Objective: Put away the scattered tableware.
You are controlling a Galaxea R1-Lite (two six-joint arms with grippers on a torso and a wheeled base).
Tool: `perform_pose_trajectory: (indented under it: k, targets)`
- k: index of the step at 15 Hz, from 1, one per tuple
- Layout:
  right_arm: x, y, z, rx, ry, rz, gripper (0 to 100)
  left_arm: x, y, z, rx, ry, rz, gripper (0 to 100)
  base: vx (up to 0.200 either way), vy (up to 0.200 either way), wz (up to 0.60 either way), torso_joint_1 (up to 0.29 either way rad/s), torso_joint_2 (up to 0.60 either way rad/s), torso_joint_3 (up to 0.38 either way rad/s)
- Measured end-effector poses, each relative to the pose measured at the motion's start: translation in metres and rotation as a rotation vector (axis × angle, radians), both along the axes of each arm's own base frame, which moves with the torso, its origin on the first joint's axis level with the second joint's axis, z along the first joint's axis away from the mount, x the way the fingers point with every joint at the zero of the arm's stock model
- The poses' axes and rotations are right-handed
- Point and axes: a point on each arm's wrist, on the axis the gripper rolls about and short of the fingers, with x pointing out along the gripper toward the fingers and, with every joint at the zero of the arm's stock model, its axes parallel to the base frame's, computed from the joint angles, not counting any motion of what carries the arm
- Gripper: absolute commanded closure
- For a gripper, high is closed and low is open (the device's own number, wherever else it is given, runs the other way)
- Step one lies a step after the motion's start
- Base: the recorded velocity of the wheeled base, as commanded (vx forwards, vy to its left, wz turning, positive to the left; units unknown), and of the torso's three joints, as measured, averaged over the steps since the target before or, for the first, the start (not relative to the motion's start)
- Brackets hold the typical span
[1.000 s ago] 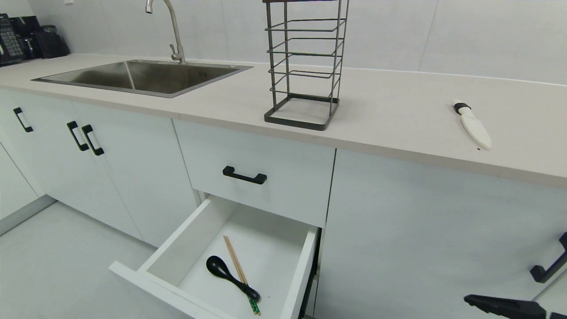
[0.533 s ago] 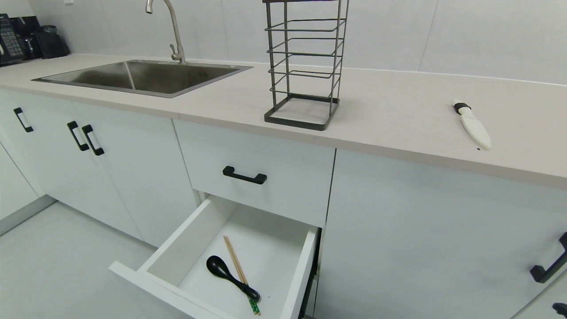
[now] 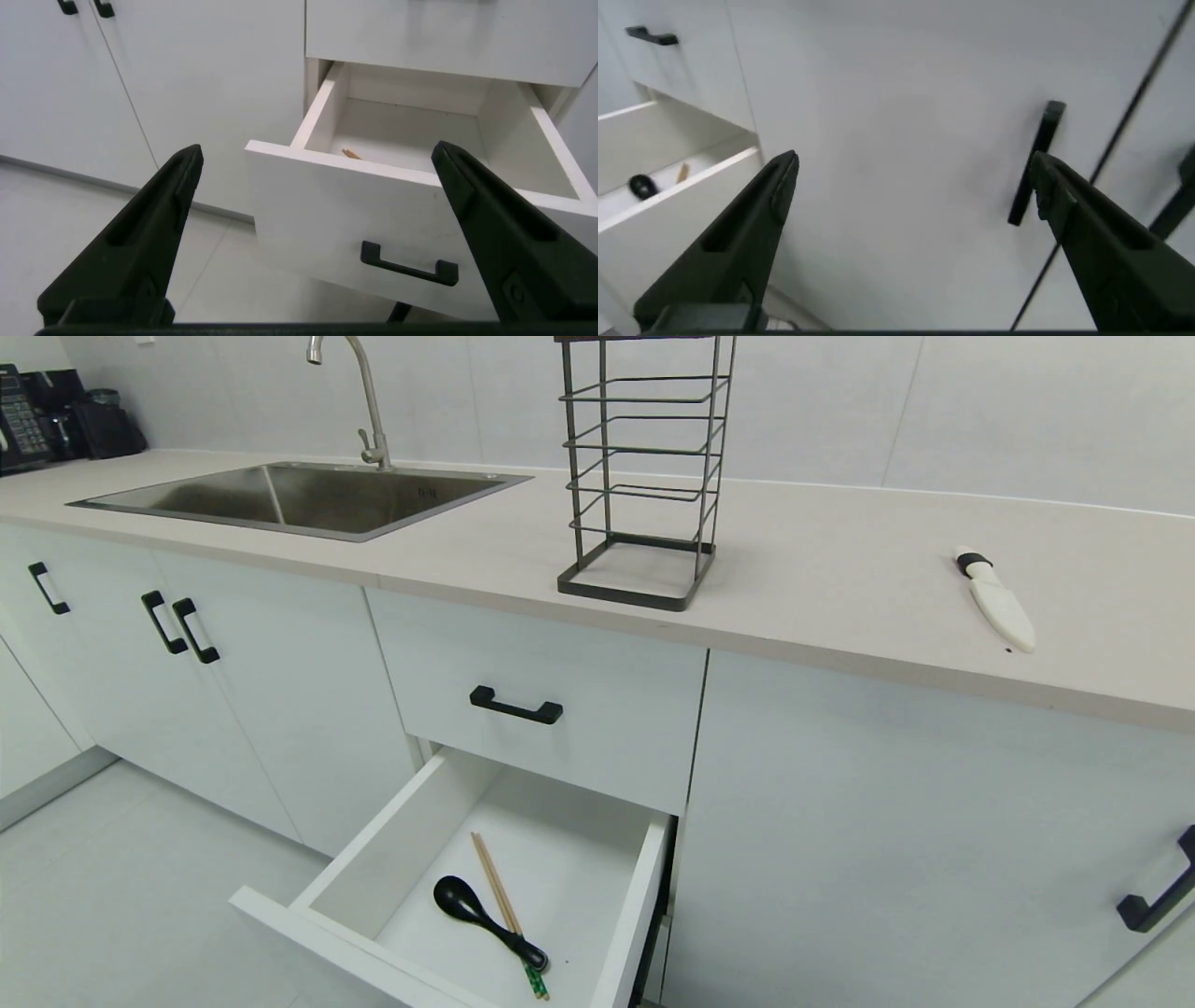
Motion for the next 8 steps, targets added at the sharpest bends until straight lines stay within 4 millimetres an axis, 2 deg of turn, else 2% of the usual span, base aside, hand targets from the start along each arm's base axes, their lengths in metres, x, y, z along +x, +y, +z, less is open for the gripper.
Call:
perform_pose_trajectory:
  k: [4,6,7,8]
  targets:
    - [-0.003,-0.003,-0.009,0.046,0.020,-0.155,0,0.000,0.000,0.004,0.011,-0.039,0.003,0,0.000,0.000,0.00,0.000,0.00,0.000]
    - [-0.004,-0.003,-0.009,0.051,0.014,-0.159,0,-0.006,0.000,0.032,0.009,-0.281,0.005,0,0.000,0.000,0.00,0.000,0.00,0.000]
    - [-0.004,-0.003,-0.009,0.052,0.013,-0.159,0,-0.008,0.000,0.039,0.006,-0.321,0.000,0,0.000,0.000,0.00,0.000,0.00,0.000]
    - [-0.004,-0.003,-0.009,0.053,0.012,-0.159,0,-0.008,0.000,0.037,-0.010,-0.273,-0.019,0,0.000,0.000,0.00,0.000,0.00,0.000]
